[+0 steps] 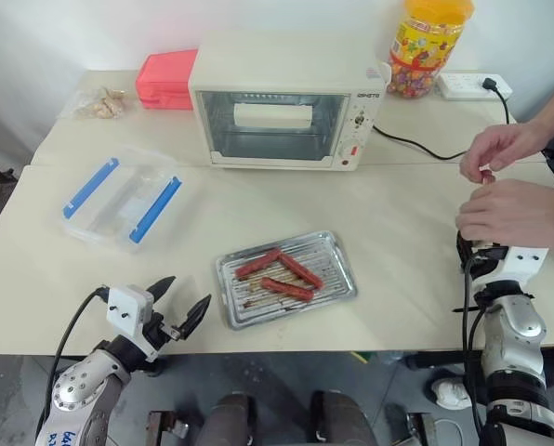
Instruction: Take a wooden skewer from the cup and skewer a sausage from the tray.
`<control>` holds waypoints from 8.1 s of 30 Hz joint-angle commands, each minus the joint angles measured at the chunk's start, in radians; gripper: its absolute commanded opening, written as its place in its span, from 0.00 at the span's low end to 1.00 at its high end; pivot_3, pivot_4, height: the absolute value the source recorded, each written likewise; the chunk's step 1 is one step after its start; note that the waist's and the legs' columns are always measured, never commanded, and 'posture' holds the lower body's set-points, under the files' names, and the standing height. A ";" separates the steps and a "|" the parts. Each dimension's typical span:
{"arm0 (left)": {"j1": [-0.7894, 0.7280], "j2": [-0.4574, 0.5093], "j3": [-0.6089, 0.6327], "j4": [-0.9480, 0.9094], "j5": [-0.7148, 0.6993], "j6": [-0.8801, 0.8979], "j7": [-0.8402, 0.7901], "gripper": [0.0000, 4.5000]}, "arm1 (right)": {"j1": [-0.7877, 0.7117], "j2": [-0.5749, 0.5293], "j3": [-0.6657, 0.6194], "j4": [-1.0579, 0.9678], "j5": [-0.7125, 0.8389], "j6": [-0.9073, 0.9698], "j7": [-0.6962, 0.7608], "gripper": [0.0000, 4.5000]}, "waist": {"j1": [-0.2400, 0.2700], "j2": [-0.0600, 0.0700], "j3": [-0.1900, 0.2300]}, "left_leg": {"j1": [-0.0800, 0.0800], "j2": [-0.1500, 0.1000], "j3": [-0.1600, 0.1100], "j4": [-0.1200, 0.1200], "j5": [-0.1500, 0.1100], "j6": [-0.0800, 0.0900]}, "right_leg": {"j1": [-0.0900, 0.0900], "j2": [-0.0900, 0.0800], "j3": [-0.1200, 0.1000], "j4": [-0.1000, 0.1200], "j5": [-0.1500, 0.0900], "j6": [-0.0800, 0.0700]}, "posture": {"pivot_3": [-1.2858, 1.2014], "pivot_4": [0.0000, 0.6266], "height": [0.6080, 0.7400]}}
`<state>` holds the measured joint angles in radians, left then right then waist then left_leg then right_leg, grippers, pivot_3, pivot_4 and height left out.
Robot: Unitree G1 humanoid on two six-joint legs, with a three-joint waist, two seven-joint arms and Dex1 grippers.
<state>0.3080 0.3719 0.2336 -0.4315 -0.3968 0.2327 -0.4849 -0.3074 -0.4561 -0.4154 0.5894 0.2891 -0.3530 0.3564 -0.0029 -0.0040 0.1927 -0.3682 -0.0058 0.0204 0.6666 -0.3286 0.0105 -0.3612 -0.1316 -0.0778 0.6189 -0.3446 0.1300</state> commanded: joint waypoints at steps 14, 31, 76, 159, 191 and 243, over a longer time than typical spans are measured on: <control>-0.004 -0.002 -0.004 -0.026 0.006 -0.021 0.007 1.00 | -0.001 0.007 -0.017 0.023 0.051 0.061 0.024 0.60 | -0.001 0.000 0.000 | 0.000 0.000 0.000 0.000 0.000 0.000 | 0.000 0.000 0.000 0.000 0.000 0.000 | 0.52 0.24 1.00; -0.003 -0.006 0.007 -0.019 0.009 -0.041 0.010 1.00 | 0.168 0.033 -0.031 -0.231 0.062 0.120 -0.012 1.00 | 0.004 0.000 0.000 | -0.001 0.000 -0.002 0.000 0.000 0.000 | 0.001 0.000 0.001 -0.001 0.000 0.000 | 0.52 0.24 1.00; -0.079 0.199 -0.120 0.036 0.119 0.109 -0.158 0.01 | 0.062 -0.149 0.424 -0.476 -0.029 0.395 0.629 0.00 | 0.006 0.004 -0.001 | 0.000 0.000 -0.003 0.001 -0.001 0.000 | 0.002 0.000 -0.007 -0.001 0.001 0.000 | 0.52 0.24 1.00; -0.241 0.240 0.030 0.030 -0.016 0.271 -0.256 0.01 | 0.349 -0.235 0.110 -0.744 0.143 0.494 0.595 0.00 | 0.025 0.005 -0.001 | -0.001 0.000 -0.003 0.002 0.000 -0.001 | 0.001 0.001 -0.008 -0.001 0.001 0.000 | 0.52 0.24 1.00; -0.338 0.280 0.500 0.566 -0.043 0.171 0.270 1.00 | 0.390 -0.159 0.268 -0.878 0.195 0.356 0.715 1.00 | 0.028 -0.001 -0.004 | 0.000 0.000 -0.006 0.001 -0.001 -0.001 | 0.002 0.000 -0.004 -0.001 0.001 -0.001 | 0.52 0.24 1.00; -0.048 0.302 0.343 0.230 -0.177 -0.003 -0.337 0.23 | 0.420 -0.170 0.245 -0.934 0.209 0.380 0.609 1.00 | 0.014 -0.006 -0.006 | 0.000 0.001 0.004 0.000 -0.001 0.000 | -0.005 -0.008 -0.026 0.005 0.001 -0.001 | 0.52 0.24 1.00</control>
<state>0.2257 0.6539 0.5448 -0.0830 -0.5239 0.2204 -0.7773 0.1197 -0.6149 -0.1303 -0.3100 0.4583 0.0263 0.9578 0.0114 -0.0098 0.1866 -0.3684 -0.0050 0.0237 0.6672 -0.3296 0.0101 -0.3654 -0.1406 -0.1041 0.6232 -0.3433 0.1284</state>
